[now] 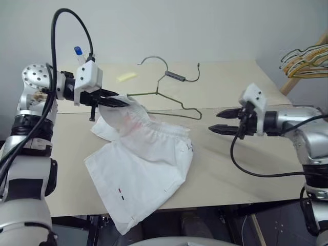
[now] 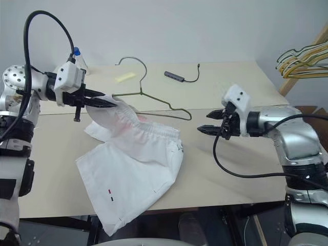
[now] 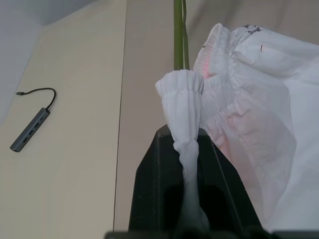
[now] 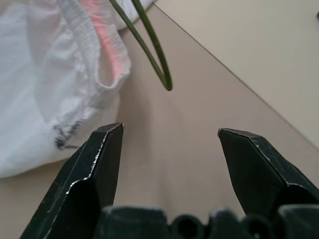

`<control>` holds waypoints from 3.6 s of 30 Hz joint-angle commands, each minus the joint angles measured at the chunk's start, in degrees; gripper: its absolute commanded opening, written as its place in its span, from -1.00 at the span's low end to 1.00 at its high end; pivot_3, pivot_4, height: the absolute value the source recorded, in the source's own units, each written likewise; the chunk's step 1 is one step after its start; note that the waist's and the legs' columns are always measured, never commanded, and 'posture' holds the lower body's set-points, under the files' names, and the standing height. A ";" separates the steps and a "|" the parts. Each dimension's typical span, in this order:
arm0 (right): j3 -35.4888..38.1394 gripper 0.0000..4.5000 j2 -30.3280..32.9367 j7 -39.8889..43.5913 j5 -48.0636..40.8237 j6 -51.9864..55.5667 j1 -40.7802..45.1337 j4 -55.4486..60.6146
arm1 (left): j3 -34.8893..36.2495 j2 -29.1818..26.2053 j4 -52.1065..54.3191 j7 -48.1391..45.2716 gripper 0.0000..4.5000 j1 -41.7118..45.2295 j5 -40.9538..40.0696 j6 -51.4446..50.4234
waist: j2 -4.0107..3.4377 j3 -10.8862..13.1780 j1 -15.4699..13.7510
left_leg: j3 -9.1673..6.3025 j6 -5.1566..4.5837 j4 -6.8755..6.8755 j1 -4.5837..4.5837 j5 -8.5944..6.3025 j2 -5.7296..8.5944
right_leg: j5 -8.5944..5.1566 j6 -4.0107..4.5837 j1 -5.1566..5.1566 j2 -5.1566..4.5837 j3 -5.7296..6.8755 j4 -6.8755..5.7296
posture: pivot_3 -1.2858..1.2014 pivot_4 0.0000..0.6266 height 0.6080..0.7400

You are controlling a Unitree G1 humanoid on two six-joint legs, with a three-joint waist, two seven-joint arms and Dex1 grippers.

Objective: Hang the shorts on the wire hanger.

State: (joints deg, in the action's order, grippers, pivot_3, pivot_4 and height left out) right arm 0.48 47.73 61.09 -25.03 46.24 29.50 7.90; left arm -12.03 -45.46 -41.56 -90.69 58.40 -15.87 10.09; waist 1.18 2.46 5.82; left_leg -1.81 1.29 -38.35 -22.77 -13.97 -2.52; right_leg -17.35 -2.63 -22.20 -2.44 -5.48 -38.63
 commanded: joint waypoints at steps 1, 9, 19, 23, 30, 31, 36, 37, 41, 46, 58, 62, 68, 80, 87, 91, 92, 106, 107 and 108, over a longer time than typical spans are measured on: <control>2.21 0.60 -3.12 -3.21 -5.47 7.71 -1.31 3.07 | 3.05 -0.05 -0.47 0.06 -1.00 1.96 0.93 1.20 | 0.00 0.00 0.37 | 0.01 0.00 0.00 0.01 0.00 0.00 | 0.00 0.00 0.00 0.00 -0.01 -0.01 | -0.05 -1.00 1.00; -2.34 0.60 -14.69 -12.59 -6.81 14.13 -1.44 4.38 | 4.67 1.02 0.02 -0.05 -1.00 1.84 2.60 0.92 | 0.00 0.00 1.49 | -0.09 -0.01 -0.02 0.04 0.00 0.01 | -0.01 -0.01 -0.01 0.03 -0.01 -0.21 | -0.05 -1.00 1.00; -6.22 -0.40 -16.56 -13.71 -5.95 15.59 0.30 1.52 | 6.19 1.11 1.01 0.12 -1.00 0.60 3.42 0.81 | -0.01 0.00 1.39 | -0.19 -0.01 -0.05 0.02 0.00 0.03 | -0.01 -0.02 -0.02 0.02 0.06 -0.25 | -0.04 -1.00 1.00; -5.75 -0.99 -16.81 -14.23 -5.38 12.95 -0.08 1.04 | 6.78 1.04 1.33 0.59 -1.00 0.12 3.68 0.46 | 0.00 0.00 1.43 | -0.19 -0.01 -0.05 0.01 0.00 0.04 | -0.01 -0.02 -0.02 0.02 0.05 -0.26 | -0.03 -1.00 1.00; -4.70 -0.99 -15.73 -16.55 -3.82 11.43 -0.11 -0.58 | 7.38 -1.41 5.10 -1.70 -1.00 -1.73 -0.35 -3.17 | 0.00 0.00 1.42 | -0.21 -0.01 -0.05 0.02 0.00 0.04 | -0.01 -0.02 -0.02 0.02 0.06 -0.27 | -0.03 -1.00 1.00; -4.42 -0.99 -15.64 -17.16 -3.53 11.52 0.01 -1.02 | 6.93 -2.07 6.03 -1.80 -1.00 -2.12 -1.00 -3.93 | 0.00 0.00 1.43 | -0.21 -0.01 -0.05 0.02 0.00 0.03 | -0.01 -0.02 -0.02 0.02 0.06 -0.28 | -0.03 -1.00 1.00; -2.20 -0.99 -10.49 -13.85 -2.26 6.71 0.00 -4.31 | 5.71 -4.41 8.54 -1.80 -1.00 -3.74 -2.76 -4.58 | 0.00 0.00 1.17 | -0.22 -0.01 -0.05 0.02 0.00 0.04 | -0.01 -0.02 -0.01 0.02 0.05 -0.27 | -0.03 -1.00 1.00; -2.17 -0.99 -9.78 -13.52 -1.80 5.44 -0.16 -4.47 | 5.78 -4.28 8.13 -1.80 -1.00 -3.80 -1.99 -3.82 | -0.01 0.00 1.09 | -0.23 -0.01 -0.05 0.02 0.00 0.04 | -0.01 -0.02 -0.01 0.02 0.07 -0.27 | -0.03 -1.00 1.00; -1.79 -0.99 -7.60 -12.44 -1.42 3.95 0.30 -5.92 | 5.88 -3.60 6.88 -1.80 -1.00 -3.97 -1.04 -3.36 | 0.00 0.00 1.25 | -0.22 -0.01 -0.06 0.02 0.00 0.04 | -0.01 -0.02 0.00 0.02 0.07 -0.26 | -0.03 -1.00 1.00; -0.95 -0.99 -5.87 -11.76 -1.77 2.85 0.72 -5.46 | 5.88 -3.20 6.63 -1.77 -1.00 -4.58 0.00 -2.48 | 0.00 0.00 1.37 | -0.22 -0.01 -0.05 0.02 0.00 0.04 | -0.01 -0.02 0.00 0.02 0.06 -0.26 | -0.03 -1.00 1.00; -3.28 -0.99 0.15 -7.24 -0.89 -1.65 6.62 5.19 | 6.32 -0.86 5.35 0.66 -1.00 -3.84 3.02 0.42 | -0.01 0.00 1.32 | -0.22 -0.01 -0.06 0.00 0.00 0.04 | -0.01 -0.02 -0.02 0.02 0.06 -0.26 | -0.04 -1.00 1.00; -6.02 -0.99 1.82 -4.82 1.14 -2.84 11.85 7.55 | 6.53 0.35 5.06 1.97 -1.00 -2.68 3.50 0.69 | -0.01 0.00 1.35 | -0.22 -0.01 -0.06 0.01 0.00 0.03 | -0.01 -0.02 -0.02 0.02 0.07 -0.26 | -0.04 -1.00 1.00; -11.05 -0.99 1.87 -2.54 5.81 -5.29 17.76 6.34 | 7.11 1.28 4.84 3.15 -1.00 -1.66 3.88 1.88 | -0.01 0.00 1.38 | -0.22 -0.01 -0.06 0.01 0.00 0.03 | -0.01 -0.02 -0.03 0.02 0.07 -0.25 | -0.04 -1.00 1.00; -12.00 -0.21 -1.38 -0.91 10.57 -13.87 18.51 1.16 | 9.71 1.35 8.75 2.94 -1.00 -3.70 1.97 -0.39 | -0.01 0.00 1.30 | -0.23 -0.01 -0.07 0.01 0.01 0.03 | -0.01 -0.01 -0.04 0.01 0.08 -0.30 | -0.02 -1.00 1.00; -11.50 0.23 -1.96 2.99 8.83 -14.37 16.96 -0.16 | 10.05 1.88 9.98 2.10 -1.00 -3.47 0.94 -0.74 | -0.01 0.00 1.27 | -0.24 -0.01 -0.08 0.01 0.01 0.04 | -0.01 -0.01 -0.03 0.01 0.08 -0.31 | -0.02 -1.00 1.00; -10.40 0.23 -4.26 2.72 7.05 -11.07 18.07 -1.70 | 10.03 1.93 11.03 1.39 -1.00 -3.66 0.42 -1.21 | -0.01 0.00 1.30 | -0.24 -0.01 -0.09 0.03 0.00 0.03 | -0.01 -0.01 -0.03 0.01 0.08 -0.33 | -0.02 -1.00 1.00; -10.13 0.23 -4.82 2.53 6.49 -10.27 18.40 -2.00 | 10.03 1.95 11.31 1.26 -1.00 -3.75 0.32 -1.38 | -0.01 0.00 1.32 | -0.25 -0.01 -0.09 0.03 0.01 0.03 | -0.01 -0.01 -0.03 0.02 0.09 -0.33 | -0.02 -1.00 1.00; -11.24 -0.86 -7.27 2.82 4.88 -5.35 20.77 -3.84 | 9.97 2.45 12.29 1.43 -1.00 -5.19 0.48 -1.40 | -0.01 0.00 1.28 | -0.29 -0.01 -0.10 0.03 0.01 0.04 | -0.01 -0.01 -0.03 0.01 0.10 -0.35 | -0.01 -1.00 1.00; -11.18 -0.96 -7.17 2.88 4.91 -5.35 20.69 -3.89 | 10.10 2.55 12.21 1.43 -1.00 -5.27 0.20 -1.63 | -0.01 0.00 1.28 | -0.29 -0.01 -0.11 0.03 0.01 0.04 | -0.01 -0.01 -0.03 0.01 0.10 -0.35 | -0.01 -1.00 1.00; -11.14 -0.97 -7.09 2.94 4.94 -5.32 20.64 -3.92 | 10.24 2.66 12.12 1.36 -1.00 -5.33 -0.10 -1.83 | -0.01 0.00 1.28 | -0.29 -0.01 -0.11 0.03 0.01 0.04 | -0.01 -0.01 -0.03 0.01 0.10 -0.35 | -0.01 -1.00 1.00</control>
State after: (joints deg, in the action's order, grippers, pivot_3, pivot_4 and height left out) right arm -12.38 40.18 64.49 -19.87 40.62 49.37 3.95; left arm -3.52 -42.88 -30.24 -89.49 52.71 -14.55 8.40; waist 1.17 2.46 7.10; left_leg -2.10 1.29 -38.46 -22.75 -13.97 -2.48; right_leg -17.36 -2.64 -22.23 -2.42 -5.38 -38.98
